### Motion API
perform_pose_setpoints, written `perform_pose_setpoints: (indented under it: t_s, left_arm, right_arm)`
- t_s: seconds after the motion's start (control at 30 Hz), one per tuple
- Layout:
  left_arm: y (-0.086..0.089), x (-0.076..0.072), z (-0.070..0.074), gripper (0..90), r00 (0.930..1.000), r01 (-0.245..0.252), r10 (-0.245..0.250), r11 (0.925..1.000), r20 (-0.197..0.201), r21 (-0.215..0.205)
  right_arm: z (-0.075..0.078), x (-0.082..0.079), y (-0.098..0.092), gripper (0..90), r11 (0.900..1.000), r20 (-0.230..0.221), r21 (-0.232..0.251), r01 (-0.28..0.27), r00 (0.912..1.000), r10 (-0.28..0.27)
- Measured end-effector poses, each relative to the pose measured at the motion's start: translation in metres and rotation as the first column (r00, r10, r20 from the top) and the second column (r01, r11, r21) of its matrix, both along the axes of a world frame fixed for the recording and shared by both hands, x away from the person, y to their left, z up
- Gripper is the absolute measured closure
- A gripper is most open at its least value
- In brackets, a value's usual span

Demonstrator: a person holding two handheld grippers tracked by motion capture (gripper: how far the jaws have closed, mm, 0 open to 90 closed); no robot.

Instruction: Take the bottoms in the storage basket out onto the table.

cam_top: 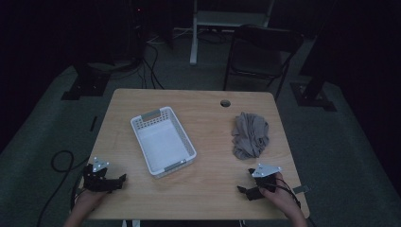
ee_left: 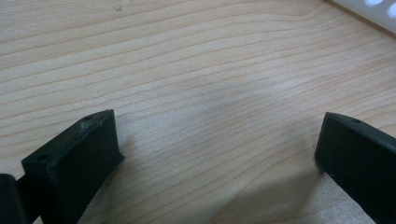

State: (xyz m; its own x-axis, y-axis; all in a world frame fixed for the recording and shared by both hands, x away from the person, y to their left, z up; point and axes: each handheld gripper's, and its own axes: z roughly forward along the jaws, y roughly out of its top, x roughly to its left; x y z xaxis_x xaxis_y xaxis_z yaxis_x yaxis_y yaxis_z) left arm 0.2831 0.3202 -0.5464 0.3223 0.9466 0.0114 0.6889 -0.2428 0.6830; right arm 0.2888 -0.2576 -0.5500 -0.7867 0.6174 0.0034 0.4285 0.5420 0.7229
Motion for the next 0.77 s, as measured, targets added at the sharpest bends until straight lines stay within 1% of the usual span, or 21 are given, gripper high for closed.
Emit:
perform_pose_setpoints:
  t_s: [0.2, 0.4, 0.77]
  left_arm:
    - [0.0000, 0.0000, 0.0000, 0.4, 1.0000, 0.000, 0.000, 1.0000, 0.000, 0.000]
    - [0.0000, 0.0000, 0.0000, 0.4, 1.0000, 0.000, 0.000, 1.0000, 0.000, 0.000]
    - [0.0000, 0.0000, 0.0000, 0.4, 1.0000, 0.000, 0.000, 1.0000, 0.000, 0.000]
  right_arm:
    - [-0.0001, -0.0016, -0.0017, 12.4, 1.000, 0.001, -0.001, 0.003, 1.0000, -0.003]
    - [-0.0003, -0.0063, -0.0054, 12.0, 1.000, 0.003, -0.001, -0.032, 0.9995, 0.032]
    - [-0.0003, -0.0061, -0.0053, 11.7, 0.999, 0.002, -0.001, -0.032, 0.9995, 0.032]
